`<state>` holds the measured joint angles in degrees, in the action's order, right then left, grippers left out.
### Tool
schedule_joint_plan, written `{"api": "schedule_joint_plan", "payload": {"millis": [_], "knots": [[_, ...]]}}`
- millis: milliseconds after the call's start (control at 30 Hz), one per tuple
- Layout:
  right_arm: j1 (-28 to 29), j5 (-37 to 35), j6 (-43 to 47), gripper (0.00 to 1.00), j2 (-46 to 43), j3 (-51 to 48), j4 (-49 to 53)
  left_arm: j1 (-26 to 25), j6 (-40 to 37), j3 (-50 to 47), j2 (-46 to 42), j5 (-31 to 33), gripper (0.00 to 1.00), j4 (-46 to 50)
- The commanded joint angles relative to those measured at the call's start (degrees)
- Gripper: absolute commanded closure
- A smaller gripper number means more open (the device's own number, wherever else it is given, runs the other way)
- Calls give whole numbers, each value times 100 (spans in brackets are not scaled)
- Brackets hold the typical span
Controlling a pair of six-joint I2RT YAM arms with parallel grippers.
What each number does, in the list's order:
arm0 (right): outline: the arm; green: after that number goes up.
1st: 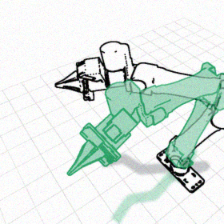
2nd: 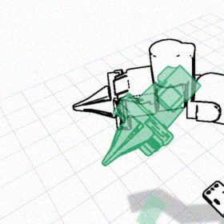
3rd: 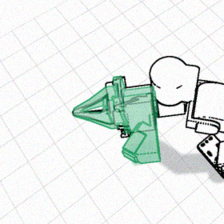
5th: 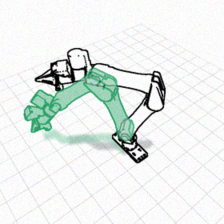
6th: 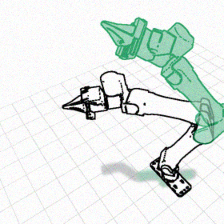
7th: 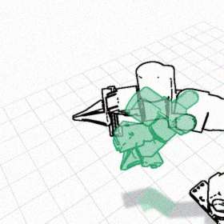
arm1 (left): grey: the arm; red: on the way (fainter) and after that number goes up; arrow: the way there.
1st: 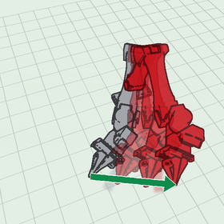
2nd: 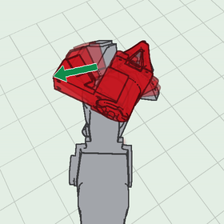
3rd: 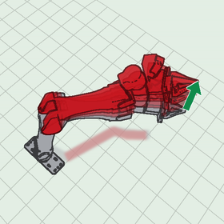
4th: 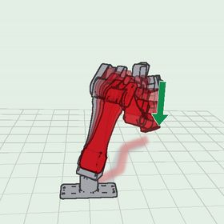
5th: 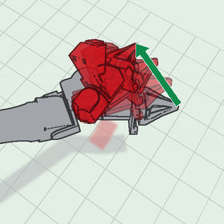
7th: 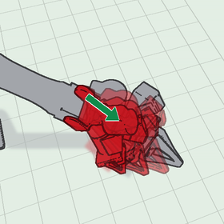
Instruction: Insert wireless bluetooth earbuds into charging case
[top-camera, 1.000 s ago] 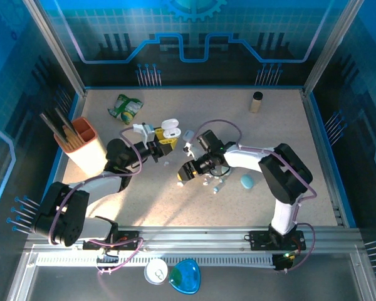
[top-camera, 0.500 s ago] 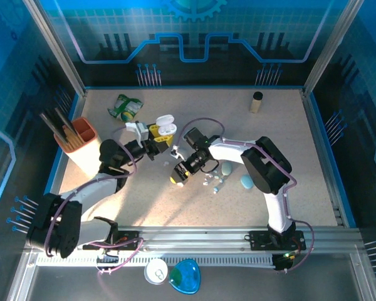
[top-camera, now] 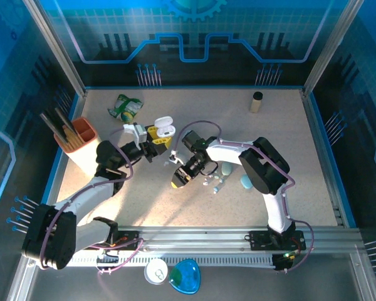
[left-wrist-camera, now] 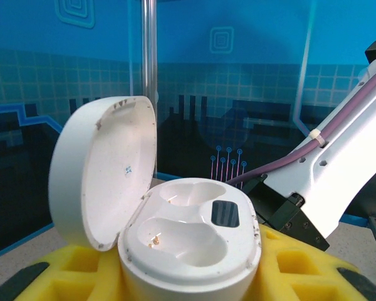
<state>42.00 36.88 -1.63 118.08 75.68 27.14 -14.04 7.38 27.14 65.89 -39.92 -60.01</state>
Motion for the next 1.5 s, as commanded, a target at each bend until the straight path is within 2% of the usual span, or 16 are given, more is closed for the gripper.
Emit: {"api": "schedule_joint_plan", "payload": {"millis": [0, 233, 467, 633, 800, 1067, 1300, 1467], "knots": [[99, 43, -56, 46, -55, -194, 216, 42, -85, -112, -66, -129, 65, -81], [102, 22, -142, 60, 52, -186, 156, 42, -61, -139, -76, -132, 65, -90], [106, -115, -165, 63, 125, -201, 182, 42, -86, -118, -17, -125, 65, -79], [112, -196, -190, 69, 169, -205, 152, 42, -76, -109, 62, -146, 65, -116], [116, -335, -313, 72, 158, -212, 119, 42, -84, -118, 109, -139, 65, -144], [102, -621, -762, 77, -246, -593, -592, 42, -131, -181, 99, -93, 65, -204], [-132, -1514, -1435, 77, -1053, -1282, -1460, 42, -207, -244, 73, -40, 65, -195], [-373, -2758, -2200, 79, -1722, -1838, -1987, 41, -286, -272, 108, -23, 65, -187]]}}
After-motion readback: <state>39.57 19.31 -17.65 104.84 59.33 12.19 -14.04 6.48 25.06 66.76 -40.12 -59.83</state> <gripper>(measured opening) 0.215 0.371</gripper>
